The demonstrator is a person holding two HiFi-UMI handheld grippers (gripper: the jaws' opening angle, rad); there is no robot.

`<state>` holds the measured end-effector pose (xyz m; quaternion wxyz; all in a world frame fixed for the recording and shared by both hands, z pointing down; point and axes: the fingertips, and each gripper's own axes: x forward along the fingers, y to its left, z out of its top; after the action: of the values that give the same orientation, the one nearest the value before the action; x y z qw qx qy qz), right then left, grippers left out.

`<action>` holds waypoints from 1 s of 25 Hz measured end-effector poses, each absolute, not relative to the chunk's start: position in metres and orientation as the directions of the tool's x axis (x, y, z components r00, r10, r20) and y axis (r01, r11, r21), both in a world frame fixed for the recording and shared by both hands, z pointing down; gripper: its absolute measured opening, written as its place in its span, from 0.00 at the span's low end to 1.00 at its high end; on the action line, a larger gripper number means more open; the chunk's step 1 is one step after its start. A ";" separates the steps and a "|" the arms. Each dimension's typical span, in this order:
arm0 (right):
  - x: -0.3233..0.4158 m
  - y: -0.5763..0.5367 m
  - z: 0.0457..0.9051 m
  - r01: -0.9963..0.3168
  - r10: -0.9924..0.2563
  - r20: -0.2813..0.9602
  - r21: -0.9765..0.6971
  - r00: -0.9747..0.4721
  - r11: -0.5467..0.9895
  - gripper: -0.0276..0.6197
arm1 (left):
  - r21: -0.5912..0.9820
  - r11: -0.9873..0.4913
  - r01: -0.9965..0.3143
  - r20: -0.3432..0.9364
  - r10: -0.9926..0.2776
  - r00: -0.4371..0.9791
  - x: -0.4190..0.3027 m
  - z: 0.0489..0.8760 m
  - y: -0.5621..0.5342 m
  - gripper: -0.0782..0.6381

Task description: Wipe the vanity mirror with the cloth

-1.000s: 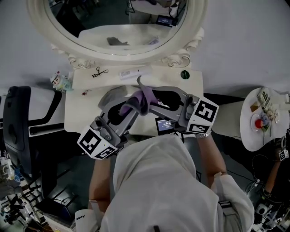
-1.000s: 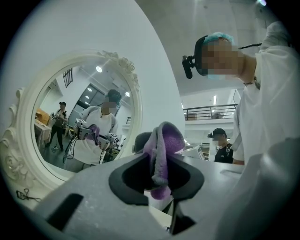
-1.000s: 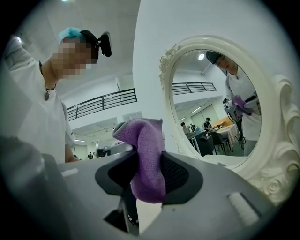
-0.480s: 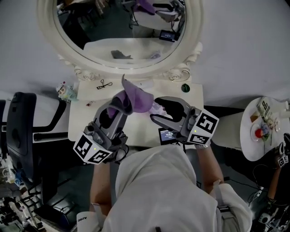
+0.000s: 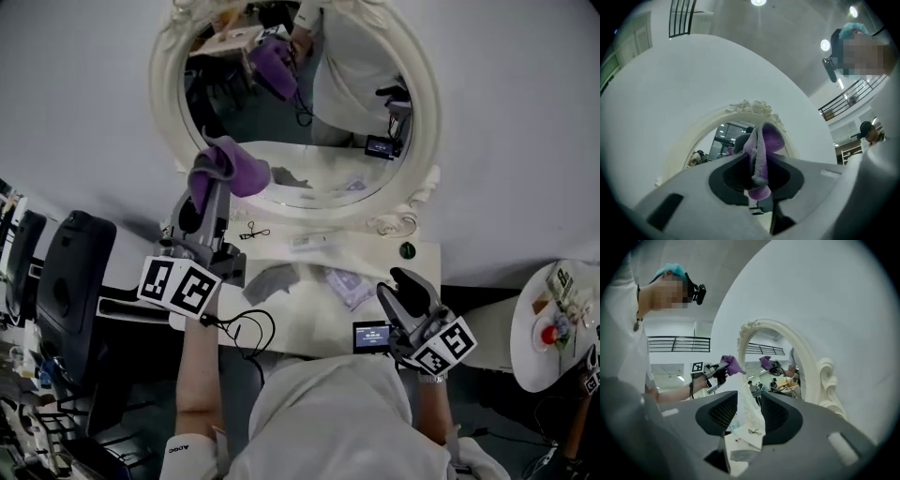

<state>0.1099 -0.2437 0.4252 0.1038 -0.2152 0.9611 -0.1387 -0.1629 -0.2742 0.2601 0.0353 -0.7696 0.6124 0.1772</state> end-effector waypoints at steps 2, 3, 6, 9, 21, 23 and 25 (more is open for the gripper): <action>0.114 -0.248 0.422 -0.452 -0.503 -0.142 -0.282 -0.853 0.846 0.25 | 0.134 -0.202 -0.970 -0.311 -0.938 0.152 -0.176 0.240 -0.285 0.21; 0.113 -0.250 0.421 -0.476 -0.524 -0.146 -0.269 -0.839 0.837 0.21 | 0.115 -0.180 -0.977 -0.308 -0.942 0.137 -0.182 0.230 -0.290 0.21; 0.106 -0.255 0.419 -0.531 -0.566 -0.127 -0.232 -0.814 0.815 0.09 | 0.059 -0.119 -0.991 -0.292 -0.952 0.097 -0.194 0.205 -0.308 0.21; 0.094 -0.251 0.418 -0.576 -0.596 -0.068 -0.190 -0.800 0.795 0.05 | 0.019 -0.082 -0.996 -0.266 -0.961 0.074 -0.199 0.189 -0.325 0.21; 0.050 -0.229 0.421 -0.612 -0.611 0.039 -0.104 -0.790 0.784 0.05 | 0.026 -0.004 -1.000 -0.236 -0.972 -0.002 -0.216 0.142 -0.380 0.21; 0.057 -0.229 0.422 -0.625 -0.625 0.037 -0.123 -0.779 0.771 0.05 | 0.038 -0.018 -0.999 -0.242 -0.970 0.008 -0.211 0.139 -0.388 0.21; 0.066 -0.228 0.424 -0.634 -0.636 0.038 -0.141 -0.771 0.760 0.05 | 0.061 -0.049 -0.997 -0.251 -0.968 0.032 -0.200 0.136 -0.395 0.21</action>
<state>0.0663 -0.2280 0.4243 0.0061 -0.3386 0.9381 -0.0729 -0.2004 -0.3946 0.1365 0.0654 -0.7154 0.6865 0.1124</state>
